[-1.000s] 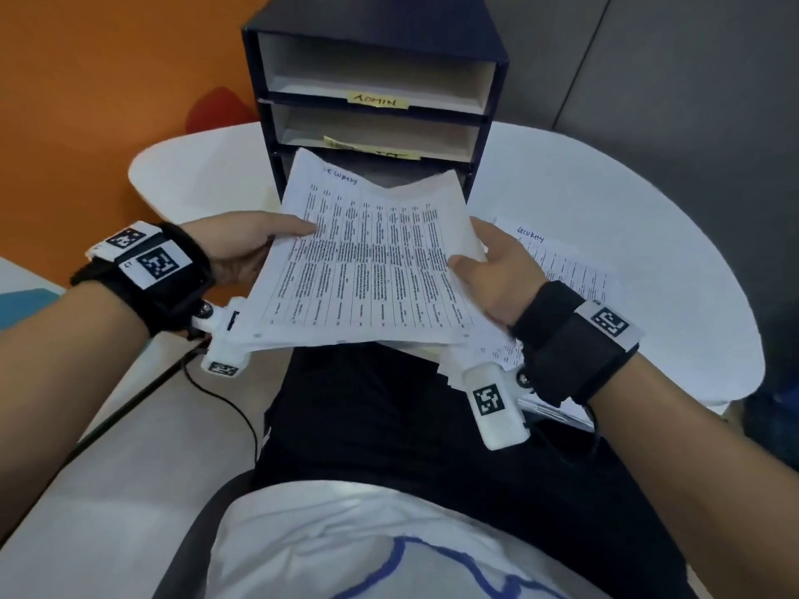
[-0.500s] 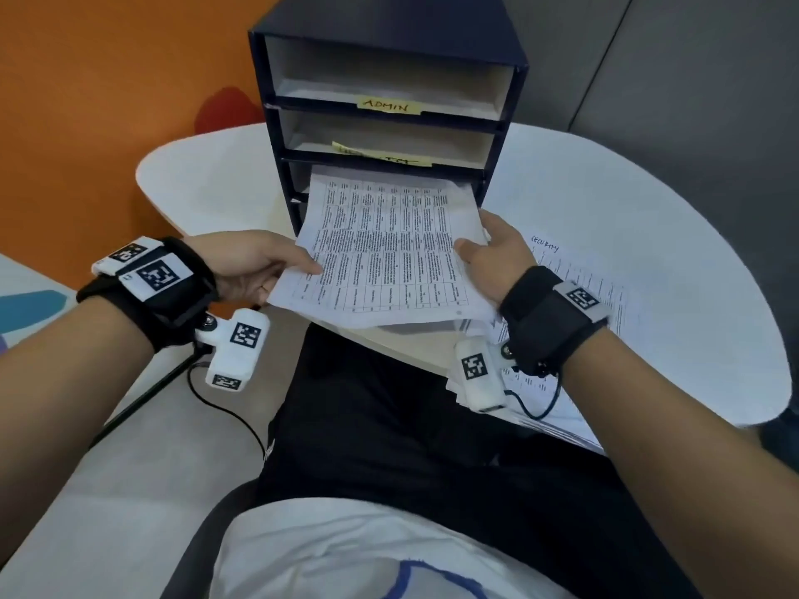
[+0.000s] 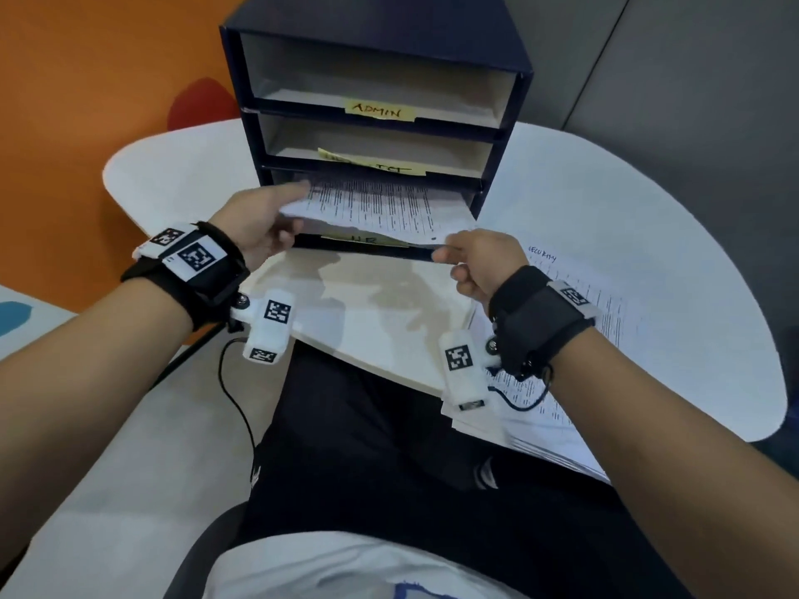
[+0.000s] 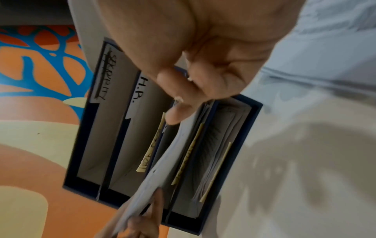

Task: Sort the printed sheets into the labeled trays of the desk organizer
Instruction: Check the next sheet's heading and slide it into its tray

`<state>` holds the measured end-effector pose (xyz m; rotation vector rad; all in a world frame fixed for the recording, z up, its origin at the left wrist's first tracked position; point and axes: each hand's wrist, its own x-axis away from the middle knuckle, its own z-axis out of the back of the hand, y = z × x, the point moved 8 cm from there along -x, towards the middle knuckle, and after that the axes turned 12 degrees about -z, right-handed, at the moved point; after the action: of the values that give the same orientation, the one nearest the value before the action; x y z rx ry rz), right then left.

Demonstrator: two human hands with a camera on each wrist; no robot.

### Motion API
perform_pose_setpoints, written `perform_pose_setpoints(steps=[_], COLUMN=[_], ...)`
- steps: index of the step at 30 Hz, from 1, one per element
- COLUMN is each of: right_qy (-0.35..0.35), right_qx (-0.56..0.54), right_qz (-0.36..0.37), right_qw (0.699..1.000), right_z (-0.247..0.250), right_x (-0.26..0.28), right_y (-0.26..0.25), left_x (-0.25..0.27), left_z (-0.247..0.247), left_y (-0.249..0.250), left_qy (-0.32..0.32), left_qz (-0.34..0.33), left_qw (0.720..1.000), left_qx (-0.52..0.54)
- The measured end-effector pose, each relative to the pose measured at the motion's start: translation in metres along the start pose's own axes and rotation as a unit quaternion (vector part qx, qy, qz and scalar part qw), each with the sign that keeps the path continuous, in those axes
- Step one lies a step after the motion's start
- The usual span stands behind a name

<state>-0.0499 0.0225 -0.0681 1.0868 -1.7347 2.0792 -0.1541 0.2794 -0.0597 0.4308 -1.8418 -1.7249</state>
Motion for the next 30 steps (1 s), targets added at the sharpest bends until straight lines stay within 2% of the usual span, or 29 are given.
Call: perform_pose_setpoints(steps=[2,4,6,7,10,14,18,21,26,30], right_qy=[-0.026,-0.057,-0.087,-0.096,-0.093,-0.074,-0.035,0.014,0.099,0.170], right_qx=[-0.071,-0.146,-0.196,-0.201,-0.136,-0.069,-0.058,-0.064,-0.082,-0.064], right_qz=[-0.008,0.017,0.034,0.037,0.048,0.065,0.087,0.100,0.103,0.069], right_qw=[0.997,0.987,0.976,0.974,0.985,0.993,0.994,0.993,0.986,0.981], right_z=[-0.016,-0.028,-0.036,-0.039,-0.037,-0.015,0.029,0.079,0.172,0.226], right_x=[-0.004,-0.011,-0.015,-0.016,-0.016,-0.009,0.008,0.024,0.049,0.056], right_y=[-0.007,-0.014,-0.016,-0.015,-0.009,-0.001,-0.005,-0.008,0.010,0.053], left_x=[0.001,0.004,0.009,0.011,0.011,0.013,0.029,0.044,0.070,0.080], left_z=[-0.001,0.000,-0.003,-0.006,-0.012,-0.021,-0.056,-0.092,-0.161,-0.200], left_y=[0.002,0.006,0.008,0.010,0.008,0.001,0.009,0.014,0.000,-0.041], left_qy=[-0.009,-0.021,-0.041,-0.058,-0.085,-0.076,-0.100,-0.123,-0.211,-0.283], left_qz=[0.008,0.014,0.019,0.014,-0.007,-0.020,-0.043,-0.056,-0.047,-0.008], left_qw=[0.994,0.973,0.959,0.961,0.976,0.988,0.994,0.988,0.964,0.907], left_qx=[0.112,0.230,0.280,0.271,0.198,0.130,-0.014,-0.069,-0.154,-0.313])
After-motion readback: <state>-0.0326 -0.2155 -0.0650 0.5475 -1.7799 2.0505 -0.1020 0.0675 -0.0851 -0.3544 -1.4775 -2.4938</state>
